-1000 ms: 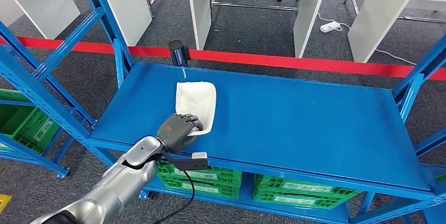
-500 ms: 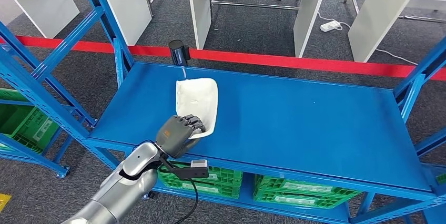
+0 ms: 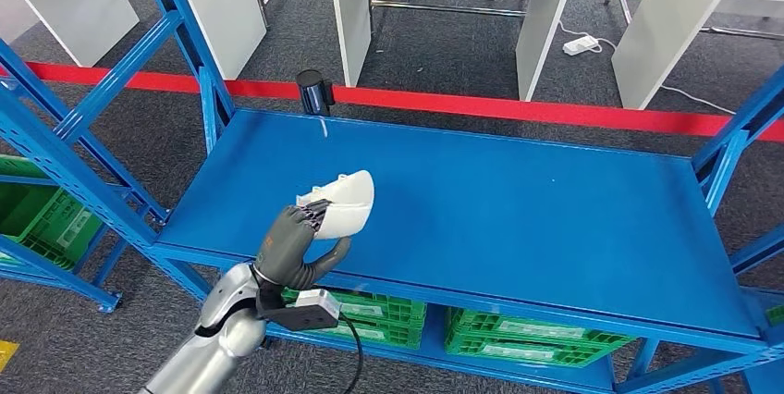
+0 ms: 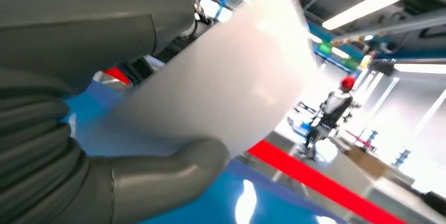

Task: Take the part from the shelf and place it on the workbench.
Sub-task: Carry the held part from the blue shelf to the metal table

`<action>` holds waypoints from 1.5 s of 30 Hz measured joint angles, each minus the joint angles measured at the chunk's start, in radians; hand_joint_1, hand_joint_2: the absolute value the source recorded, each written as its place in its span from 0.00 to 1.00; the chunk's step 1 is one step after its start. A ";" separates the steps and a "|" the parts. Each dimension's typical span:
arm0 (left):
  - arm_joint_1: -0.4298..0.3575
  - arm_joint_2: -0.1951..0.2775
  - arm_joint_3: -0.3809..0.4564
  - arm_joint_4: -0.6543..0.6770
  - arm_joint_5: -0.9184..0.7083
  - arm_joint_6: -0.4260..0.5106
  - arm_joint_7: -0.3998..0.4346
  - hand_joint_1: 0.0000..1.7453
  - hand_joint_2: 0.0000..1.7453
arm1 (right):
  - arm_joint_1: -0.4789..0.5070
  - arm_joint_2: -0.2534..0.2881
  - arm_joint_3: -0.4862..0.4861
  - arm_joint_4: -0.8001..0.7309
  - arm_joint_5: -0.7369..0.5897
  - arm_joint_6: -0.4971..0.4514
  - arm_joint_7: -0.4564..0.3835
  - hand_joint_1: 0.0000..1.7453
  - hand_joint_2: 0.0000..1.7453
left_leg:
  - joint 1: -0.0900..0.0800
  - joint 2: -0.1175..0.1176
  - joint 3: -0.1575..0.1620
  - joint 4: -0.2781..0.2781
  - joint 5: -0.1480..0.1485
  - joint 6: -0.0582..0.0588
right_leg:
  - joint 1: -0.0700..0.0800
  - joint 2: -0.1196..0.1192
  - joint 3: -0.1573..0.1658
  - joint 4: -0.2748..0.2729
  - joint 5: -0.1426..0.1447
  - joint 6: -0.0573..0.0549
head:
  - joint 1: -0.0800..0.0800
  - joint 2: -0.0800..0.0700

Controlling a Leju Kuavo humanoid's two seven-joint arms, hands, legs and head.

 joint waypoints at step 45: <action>0.203 -0.020 -0.014 -0.604 0.633 -0.415 -0.100 1.00 1.00 | -0.001 0.001 0.005 0.000 -0.037 0.000 0.008 0.00 0.00 | -0.003 -0.001 0.004 -0.007 0.004 0.017 | -0.004 0.000 0.006 -0.013 0.006 0.014 | -0.001 0.000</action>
